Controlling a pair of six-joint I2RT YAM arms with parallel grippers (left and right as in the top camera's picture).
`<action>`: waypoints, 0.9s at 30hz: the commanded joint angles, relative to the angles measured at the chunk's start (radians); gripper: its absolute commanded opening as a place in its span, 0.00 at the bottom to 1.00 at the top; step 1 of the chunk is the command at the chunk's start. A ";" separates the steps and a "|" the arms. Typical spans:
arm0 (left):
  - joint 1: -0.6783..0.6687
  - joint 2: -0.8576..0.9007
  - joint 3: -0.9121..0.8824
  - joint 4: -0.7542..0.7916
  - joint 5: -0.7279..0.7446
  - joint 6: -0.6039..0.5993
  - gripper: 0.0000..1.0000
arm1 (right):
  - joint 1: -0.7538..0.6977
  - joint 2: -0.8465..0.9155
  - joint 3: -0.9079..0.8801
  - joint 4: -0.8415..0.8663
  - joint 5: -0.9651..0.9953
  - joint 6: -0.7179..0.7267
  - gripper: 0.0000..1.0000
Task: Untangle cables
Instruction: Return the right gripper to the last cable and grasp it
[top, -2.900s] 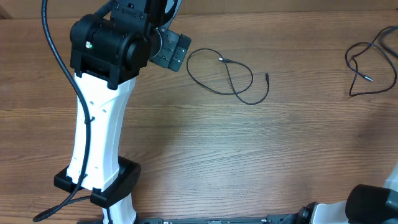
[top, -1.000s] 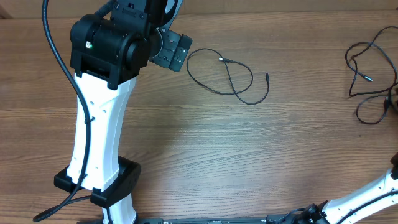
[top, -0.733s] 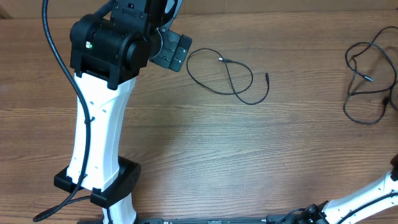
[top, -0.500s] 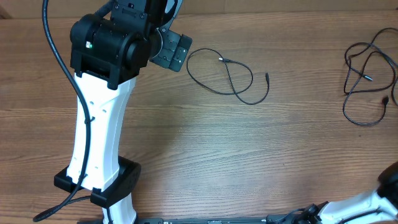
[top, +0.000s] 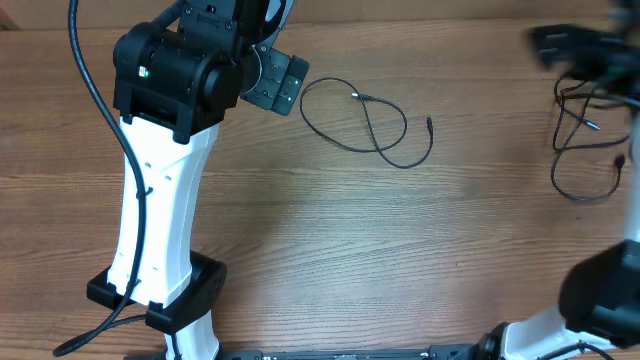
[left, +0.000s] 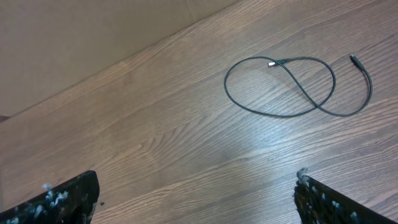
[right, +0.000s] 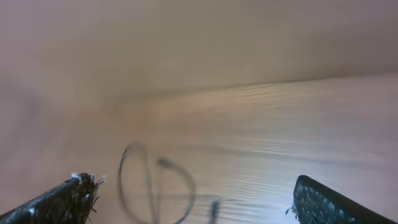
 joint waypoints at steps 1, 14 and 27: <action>0.005 0.009 0.000 -0.002 0.011 -0.014 1.00 | 0.163 0.011 0.000 -0.019 0.077 -0.155 1.00; 0.005 0.009 0.000 -0.002 0.011 -0.014 1.00 | 0.625 0.270 0.000 -0.032 0.207 -0.150 0.81; 0.005 0.009 0.000 -0.002 0.011 -0.014 1.00 | 0.631 0.378 0.040 0.068 0.569 0.029 0.84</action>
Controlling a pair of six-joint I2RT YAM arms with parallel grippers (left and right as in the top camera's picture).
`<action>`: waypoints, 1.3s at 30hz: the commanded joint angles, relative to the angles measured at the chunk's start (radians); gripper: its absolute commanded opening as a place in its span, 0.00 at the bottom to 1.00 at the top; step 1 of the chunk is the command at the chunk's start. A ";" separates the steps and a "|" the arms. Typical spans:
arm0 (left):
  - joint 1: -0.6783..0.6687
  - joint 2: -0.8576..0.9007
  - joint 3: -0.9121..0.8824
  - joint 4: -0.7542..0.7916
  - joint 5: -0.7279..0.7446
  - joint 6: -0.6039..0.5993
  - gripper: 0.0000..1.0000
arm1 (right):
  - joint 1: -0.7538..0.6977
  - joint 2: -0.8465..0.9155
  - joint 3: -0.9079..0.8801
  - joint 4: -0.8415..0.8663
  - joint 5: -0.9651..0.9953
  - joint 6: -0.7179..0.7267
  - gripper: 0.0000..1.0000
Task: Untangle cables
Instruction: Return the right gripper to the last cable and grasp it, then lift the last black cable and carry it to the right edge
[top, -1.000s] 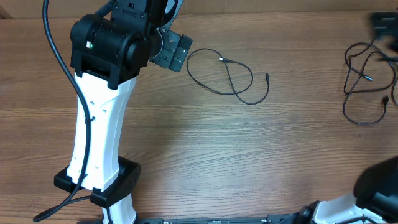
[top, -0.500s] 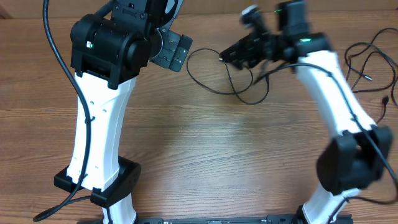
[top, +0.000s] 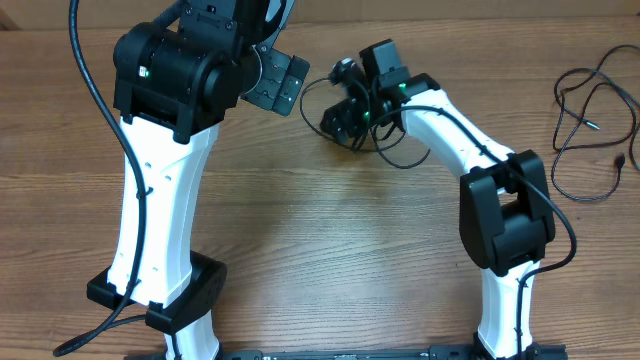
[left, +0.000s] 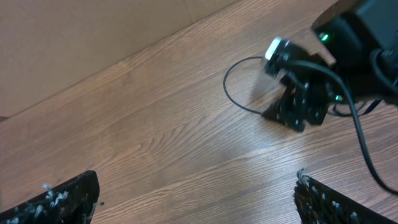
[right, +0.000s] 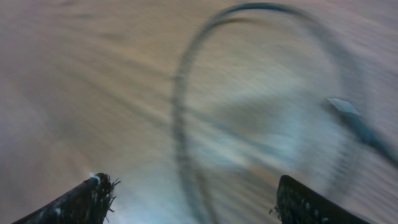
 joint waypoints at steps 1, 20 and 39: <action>0.005 0.009 0.000 -0.002 0.008 -0.014 1.00 | -0.052 -0.027 0.048 -0.005 0.187 0.091 0.84; 0.005 0.009 0.000 -0.002 0.015 -0.014 1.00 | -0.064 0.002 -0.057 0.016 0.052 0.109 0.69; 0.005 0.009 0.000 -0.002 0.016 -0.033 1.00 | -0.061 0.002 -0.179 0.121 0.052 0.109 0.65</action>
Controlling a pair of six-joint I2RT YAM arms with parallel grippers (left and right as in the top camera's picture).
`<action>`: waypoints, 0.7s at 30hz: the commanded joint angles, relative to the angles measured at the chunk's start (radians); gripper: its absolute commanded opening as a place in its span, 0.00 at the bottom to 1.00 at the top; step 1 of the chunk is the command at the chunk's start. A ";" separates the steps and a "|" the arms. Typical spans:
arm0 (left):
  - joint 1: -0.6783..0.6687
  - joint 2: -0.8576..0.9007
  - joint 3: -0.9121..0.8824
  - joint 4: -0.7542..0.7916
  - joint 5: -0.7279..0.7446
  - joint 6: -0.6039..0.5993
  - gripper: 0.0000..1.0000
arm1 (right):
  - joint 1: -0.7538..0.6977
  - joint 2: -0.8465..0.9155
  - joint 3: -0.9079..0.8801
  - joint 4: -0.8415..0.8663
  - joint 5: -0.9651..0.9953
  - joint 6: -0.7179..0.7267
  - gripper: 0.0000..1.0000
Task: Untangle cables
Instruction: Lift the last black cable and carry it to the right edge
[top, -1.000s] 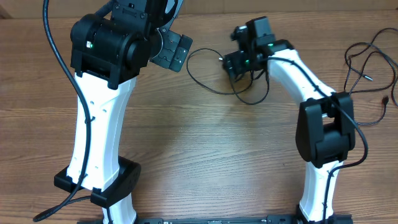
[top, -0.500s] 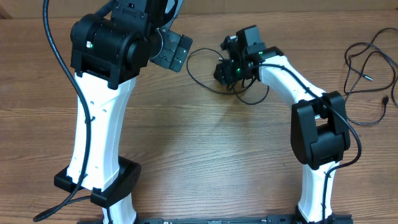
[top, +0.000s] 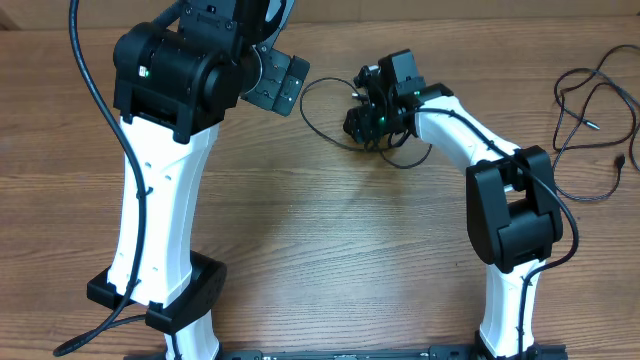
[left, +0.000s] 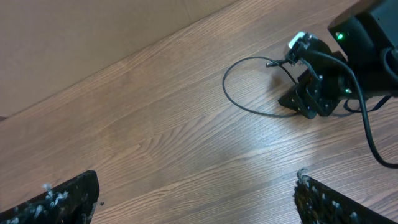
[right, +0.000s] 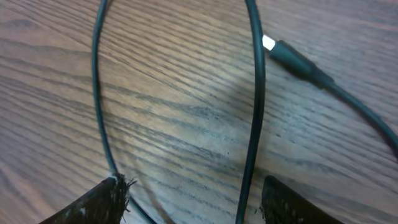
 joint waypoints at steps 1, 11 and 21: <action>0.005 0.009 0.000 -0.002 0.012 -0.029 1.00 | -0.004 0.002 -0.056 0.034 -0.005 0.007 0.60; 0.005 0.009 0.000 -0.002 0.012 -0.029 1.00 | -0.006 -0.030 -0.019 -0.026 -0.005 0.030 0.04; 0.005 0.009 0.000 -0.002 0.012 -0.029 1.00 | -0.013 -0.263 0.195 -0.143 0.031 0.137 0.04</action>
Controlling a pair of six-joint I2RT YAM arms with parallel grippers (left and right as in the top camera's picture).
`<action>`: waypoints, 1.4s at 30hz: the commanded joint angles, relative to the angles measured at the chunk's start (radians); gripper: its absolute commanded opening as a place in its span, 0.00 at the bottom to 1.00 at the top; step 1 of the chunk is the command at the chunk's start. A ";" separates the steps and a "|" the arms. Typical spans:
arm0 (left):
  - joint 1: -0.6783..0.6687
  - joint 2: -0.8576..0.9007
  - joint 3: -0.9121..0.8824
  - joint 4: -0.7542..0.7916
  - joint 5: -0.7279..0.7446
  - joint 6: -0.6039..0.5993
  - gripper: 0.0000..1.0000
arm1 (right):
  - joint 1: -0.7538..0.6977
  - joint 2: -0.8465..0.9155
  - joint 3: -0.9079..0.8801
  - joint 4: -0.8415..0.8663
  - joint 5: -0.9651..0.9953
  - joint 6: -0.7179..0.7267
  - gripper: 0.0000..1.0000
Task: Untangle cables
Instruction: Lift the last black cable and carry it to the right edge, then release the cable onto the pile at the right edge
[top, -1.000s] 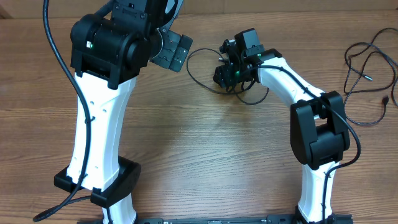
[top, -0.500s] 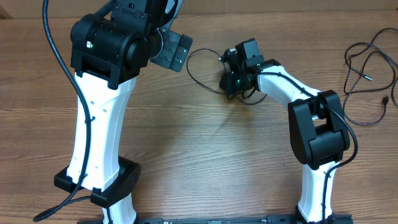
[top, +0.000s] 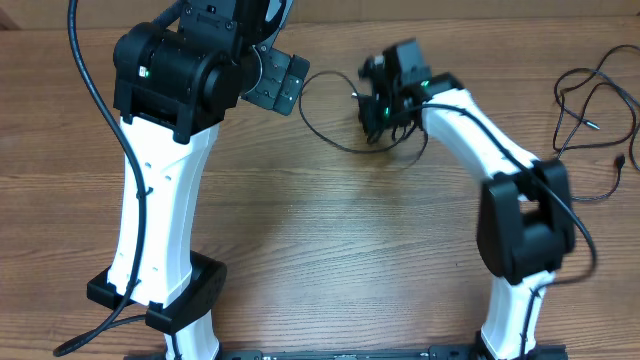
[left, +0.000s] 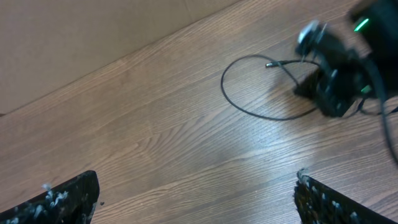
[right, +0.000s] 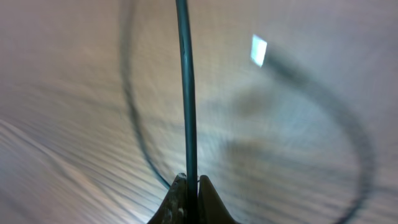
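Note:
A thin black looped cable (top: 330, 135) lies at the table's far middle, with its silver plug (left: 269, 64) showing in the left wrist view. My right gripper (right: 192, 184) is shut on a strand of that cable (right: 186, 106), which runs straight up between the fingertips; seen from overhead, the right gripper (top: 383, 112) sits over the loop. My left gripper (left: 196, 193) hangs open above bare wood, well to the left of the cable, with nothing between its fingers (left: 62, 198).
A second bundle of black cables (top: 588, 120) lies at the table's far right edge. A brown cardboard wall (left: 93, 31) runs along the back. The left arm's white column (top: 160, 200) stands at the left.
My right gripper was open with the cable strand between its fingers; now it is shut on that strand. The loop has shifted slightly. My left gripper has not moved.
At first my right gripper was at the far right by the second cable bundle and the looped cable lay alone. Then it was open over the loop, then low with a strand between its fingers, and now it is shut on it.

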 joint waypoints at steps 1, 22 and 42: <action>0.005 0.009 0.000 -0.002 0.012 -0.013 1.00 | -0.018 -0.176 0.121 0.008 0.038 0.093 0.04; 0.005 0.009 0.000 -0.002 0.011 -0.013 1.00 | -0.455 -0.572 0.326 0.204 0.489 0.359 0.04; 0.005 0.009 0.000 -0.002 0.011 -0.013 1.00 | -1.016 -0.621 0.250 0.201 0.655 0.355 0.04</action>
